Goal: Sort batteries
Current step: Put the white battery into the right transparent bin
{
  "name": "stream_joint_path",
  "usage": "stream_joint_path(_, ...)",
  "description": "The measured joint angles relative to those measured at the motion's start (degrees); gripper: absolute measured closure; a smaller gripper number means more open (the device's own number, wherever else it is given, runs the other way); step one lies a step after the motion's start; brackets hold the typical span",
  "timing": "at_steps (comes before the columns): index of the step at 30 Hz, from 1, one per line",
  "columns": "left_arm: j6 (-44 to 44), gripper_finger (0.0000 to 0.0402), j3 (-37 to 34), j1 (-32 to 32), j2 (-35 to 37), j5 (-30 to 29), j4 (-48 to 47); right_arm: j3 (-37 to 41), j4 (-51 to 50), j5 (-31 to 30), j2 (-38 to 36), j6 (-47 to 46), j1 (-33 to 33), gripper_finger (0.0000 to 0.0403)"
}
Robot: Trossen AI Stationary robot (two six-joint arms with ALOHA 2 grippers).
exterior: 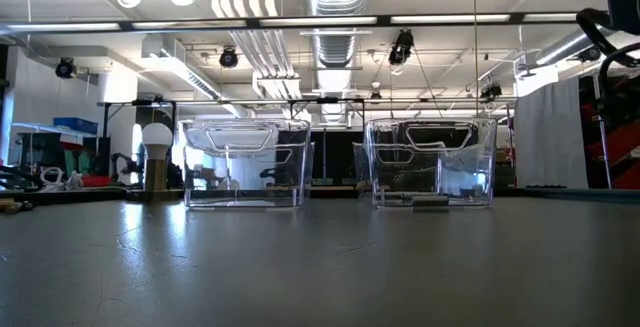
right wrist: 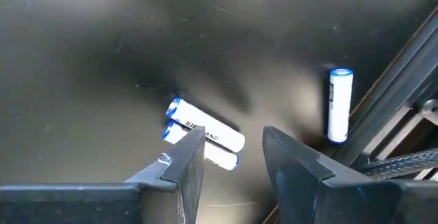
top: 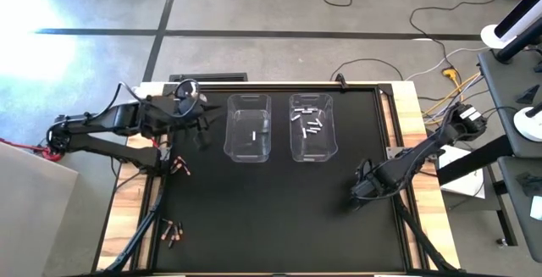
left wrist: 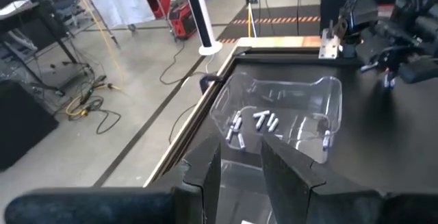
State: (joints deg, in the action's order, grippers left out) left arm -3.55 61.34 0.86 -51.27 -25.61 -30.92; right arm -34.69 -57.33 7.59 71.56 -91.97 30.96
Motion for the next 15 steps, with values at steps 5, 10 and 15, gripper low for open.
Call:
stream_joint_path(5, -0.24, 0.0315, 1.68, 0.0, 0.17, -0.02, -0.13, 1.59, 1.64, -0.06, 0.97, 1.02, 0.0, 0.0275)
stream_joint_path(10, 1.21, 0.0315, 2.88, 0.0, 0.33, 0.0, -0.5, 2.95, 4.55, -0.12, 0.89, 0.77, 0.0, 0.029)
stream_joint_path(15, 2.56, 0.0315, 3.46, -0.02, 0.37, 0.11, -0.61, 2.99, 5.14, -1.65, 0.84, 1.39, -0.05, 0.0305)
